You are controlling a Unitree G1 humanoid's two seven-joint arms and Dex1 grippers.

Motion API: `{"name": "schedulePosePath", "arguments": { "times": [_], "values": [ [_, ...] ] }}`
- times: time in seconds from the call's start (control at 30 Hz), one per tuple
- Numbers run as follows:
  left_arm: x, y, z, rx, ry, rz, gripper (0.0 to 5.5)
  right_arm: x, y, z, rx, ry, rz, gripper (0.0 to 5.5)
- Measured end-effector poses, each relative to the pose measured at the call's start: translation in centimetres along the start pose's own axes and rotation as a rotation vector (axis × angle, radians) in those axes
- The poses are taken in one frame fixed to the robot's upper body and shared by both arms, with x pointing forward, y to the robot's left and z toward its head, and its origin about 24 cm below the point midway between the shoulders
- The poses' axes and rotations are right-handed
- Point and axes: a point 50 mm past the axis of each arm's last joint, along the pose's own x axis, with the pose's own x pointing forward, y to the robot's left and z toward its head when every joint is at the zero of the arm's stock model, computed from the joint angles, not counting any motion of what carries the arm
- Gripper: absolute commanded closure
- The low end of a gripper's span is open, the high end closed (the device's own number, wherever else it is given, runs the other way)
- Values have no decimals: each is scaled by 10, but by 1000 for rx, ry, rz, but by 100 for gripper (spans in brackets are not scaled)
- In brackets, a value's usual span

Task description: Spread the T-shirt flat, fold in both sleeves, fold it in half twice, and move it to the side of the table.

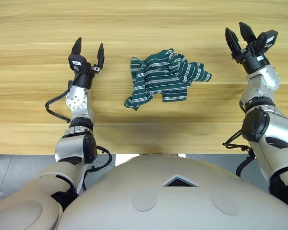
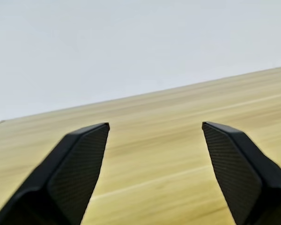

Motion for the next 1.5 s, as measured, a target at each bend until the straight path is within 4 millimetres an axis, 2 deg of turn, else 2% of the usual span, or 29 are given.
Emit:
{"name": "schedulePosePath", "arguments": {
  "times": [0.1, 0.2, 0.33, 0.5, 0.87, 1.5],
  "values": [
    [0, -1, 3, -5, -22, 7, 194, 9, -3, 11, -16, -34, 21, 273],
    [-1, -4, 1, -17, -17, 6, 194, 7, -7, 14, -13, -54, -15, 273],
    [-8, -4, -8, -38, 36, 27, 194, -3, -9, 5, 26, -65, -126, 273],
    [-12, 0, -11, -55, 51, 61, 194, -7, -3, -6, 55, -43, -137, 273],
    [-15, 0, -19, -76, 101, 80, 194, -4, 1, -10, 75, -38, -139, 273],
    [-14, 3, -18, -69, 100, 91, 194, -2, 5, -10, 72, -28, -78, 273]
  ]
}}
